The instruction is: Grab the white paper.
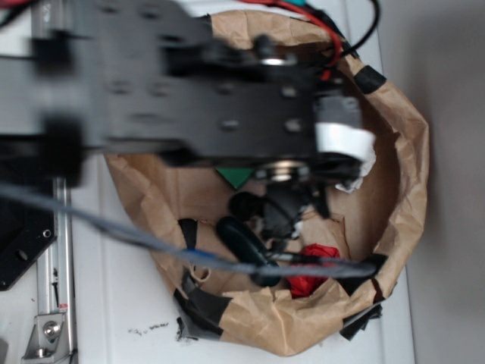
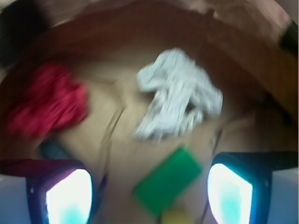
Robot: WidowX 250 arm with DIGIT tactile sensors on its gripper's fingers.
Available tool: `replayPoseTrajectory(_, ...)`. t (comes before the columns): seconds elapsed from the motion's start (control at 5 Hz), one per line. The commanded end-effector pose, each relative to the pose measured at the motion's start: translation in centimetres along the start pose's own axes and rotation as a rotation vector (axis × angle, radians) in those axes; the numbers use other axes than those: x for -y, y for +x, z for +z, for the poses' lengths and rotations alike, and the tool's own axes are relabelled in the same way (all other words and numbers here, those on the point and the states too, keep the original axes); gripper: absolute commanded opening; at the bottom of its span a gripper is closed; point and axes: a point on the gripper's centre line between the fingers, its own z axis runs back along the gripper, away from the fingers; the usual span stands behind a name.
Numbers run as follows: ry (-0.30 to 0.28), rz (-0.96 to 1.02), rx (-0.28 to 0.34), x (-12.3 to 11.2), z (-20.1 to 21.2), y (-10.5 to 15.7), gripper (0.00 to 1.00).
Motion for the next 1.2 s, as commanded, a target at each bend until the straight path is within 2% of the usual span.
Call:
replayPoseTrajectory(0.0, 0.065, 0.009, -0.016, -0.6, -3.3, 3.3, 1.0)
replayPoseTrajectory(0.2, 0.156, 0.031, -0.054, -1.8, -4.8, 3.8, 0.95)
replayPoseTrajectory(0.4, 0.169, 0.078, -0.081, -2.8, -5.8, 3.4, 0.0)
replayPoseTrajectory(0.6, 0.152, 0.087, -0.078, -2.6, -4.3, 2.8, 0.0)
replayPoseTrajectory(1.0, -0.111, 0.153, -0.002, -1.3, 6.2, -0.7, 0.0)
